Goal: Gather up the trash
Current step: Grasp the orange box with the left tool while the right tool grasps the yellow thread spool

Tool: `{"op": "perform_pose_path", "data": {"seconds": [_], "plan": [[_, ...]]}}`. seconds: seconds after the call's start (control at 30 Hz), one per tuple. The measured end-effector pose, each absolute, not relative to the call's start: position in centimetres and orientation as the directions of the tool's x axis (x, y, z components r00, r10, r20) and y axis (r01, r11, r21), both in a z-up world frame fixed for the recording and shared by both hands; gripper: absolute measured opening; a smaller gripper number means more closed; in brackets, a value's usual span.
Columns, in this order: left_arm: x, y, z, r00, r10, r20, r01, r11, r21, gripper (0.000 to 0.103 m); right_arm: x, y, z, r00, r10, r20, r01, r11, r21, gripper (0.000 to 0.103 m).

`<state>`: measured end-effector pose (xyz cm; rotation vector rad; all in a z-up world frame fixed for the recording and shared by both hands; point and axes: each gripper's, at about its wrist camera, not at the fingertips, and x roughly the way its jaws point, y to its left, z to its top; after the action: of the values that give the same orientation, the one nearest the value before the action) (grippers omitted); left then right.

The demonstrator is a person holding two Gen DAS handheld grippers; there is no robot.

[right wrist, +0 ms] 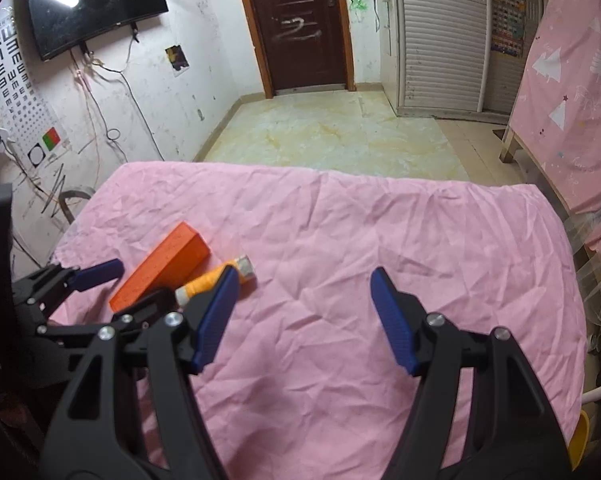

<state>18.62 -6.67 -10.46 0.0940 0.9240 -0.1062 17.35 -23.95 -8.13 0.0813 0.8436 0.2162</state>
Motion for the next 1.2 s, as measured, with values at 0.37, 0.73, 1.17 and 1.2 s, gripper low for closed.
{"op": "perform_pose_path", "data": {"seconds": [0.37,0.73,1.17,1.2], "plan": [[18.2,-5.0,-9.5,0.627,-0.032,-0.779,0.069,0.997,0.015,0.013,17.8,-20.7,-8.5,0.611,0.281,-0.74,-0.291,0.949,0.12,0.077],[17.6,-2.4,-8.4,0.641,-0.061,-0.765,0.035,0.998,-0.05,0.013,18.7,-17.4,-9.7,0.568,0.277,-0.775,-0.394,0.918,0.04,0.079],[15.9,-2.2,-7.4,0.656,-0.054,-0.752,0.027,0.998,-0.049,0.013,19.1,-16.6,-10.3,0.568,0.253,-0.783,-0.389,0.921,0.015,0.057],[15.7,-2.2,-7.3,0.658,-0.053,-0.751,0.025,0.998,-0.049,0.013,19.0,-16.6,-10.3,0.571,0.25,-0.782,-0.388,0.922,0.012,0.057]]}}
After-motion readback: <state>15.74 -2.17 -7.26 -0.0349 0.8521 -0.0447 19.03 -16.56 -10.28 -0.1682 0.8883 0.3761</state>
